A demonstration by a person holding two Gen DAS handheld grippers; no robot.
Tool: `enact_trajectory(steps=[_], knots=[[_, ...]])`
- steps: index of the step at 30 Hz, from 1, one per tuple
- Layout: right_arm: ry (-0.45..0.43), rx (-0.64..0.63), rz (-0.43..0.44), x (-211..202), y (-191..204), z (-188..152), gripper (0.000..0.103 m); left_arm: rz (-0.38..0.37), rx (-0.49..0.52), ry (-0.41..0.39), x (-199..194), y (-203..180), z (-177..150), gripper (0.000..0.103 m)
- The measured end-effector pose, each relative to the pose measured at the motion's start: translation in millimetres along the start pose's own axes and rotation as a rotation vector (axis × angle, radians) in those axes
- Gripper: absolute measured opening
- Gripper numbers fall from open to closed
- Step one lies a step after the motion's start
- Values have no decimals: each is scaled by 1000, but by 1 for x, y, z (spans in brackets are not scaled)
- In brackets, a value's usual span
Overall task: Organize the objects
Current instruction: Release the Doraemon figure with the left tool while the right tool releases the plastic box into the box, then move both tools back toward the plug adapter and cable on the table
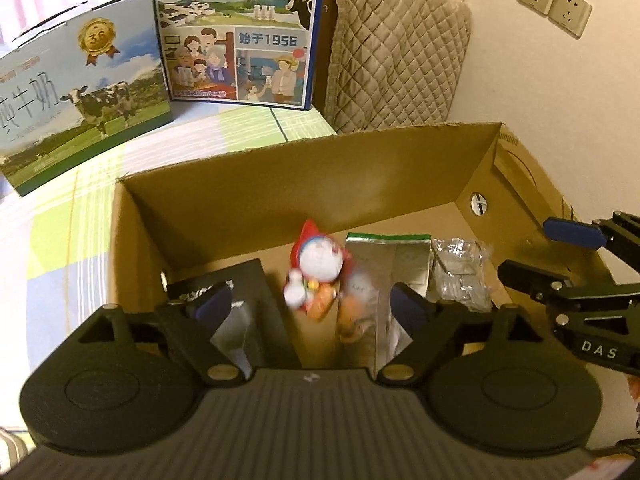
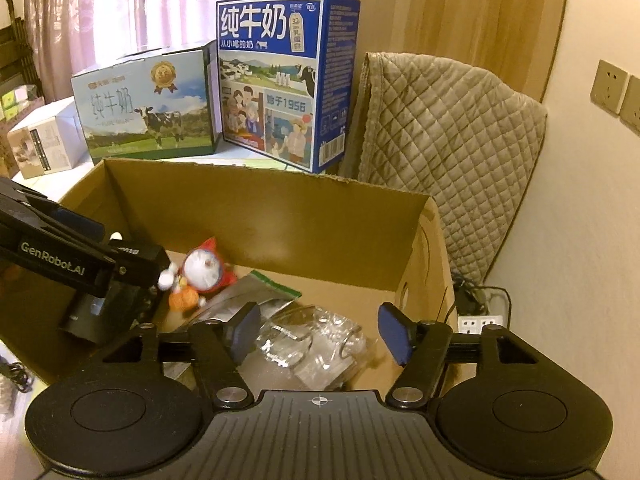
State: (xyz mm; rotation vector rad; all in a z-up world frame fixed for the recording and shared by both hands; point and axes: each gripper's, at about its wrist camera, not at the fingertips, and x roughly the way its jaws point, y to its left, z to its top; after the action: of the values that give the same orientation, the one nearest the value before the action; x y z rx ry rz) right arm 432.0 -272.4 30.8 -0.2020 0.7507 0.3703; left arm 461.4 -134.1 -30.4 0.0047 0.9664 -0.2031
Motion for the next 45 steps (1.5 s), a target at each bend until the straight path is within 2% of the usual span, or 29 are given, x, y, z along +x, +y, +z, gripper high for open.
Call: enact_trajectory(steps=[10,25,34,45], knots=[[20,65,40,-17,6,-10,65,17,-17,-16,-31,3,-12,93],[15,108,65,-45,16,-19,65,42,-44,-39,-72,2,-36,93],[12,121,64,-63,32,-28,65,70,-42,-47,-97,2,-55,93],[-11,110,66,-91,62,-39,66,70,-47,-70,-132,9,-85,93]])
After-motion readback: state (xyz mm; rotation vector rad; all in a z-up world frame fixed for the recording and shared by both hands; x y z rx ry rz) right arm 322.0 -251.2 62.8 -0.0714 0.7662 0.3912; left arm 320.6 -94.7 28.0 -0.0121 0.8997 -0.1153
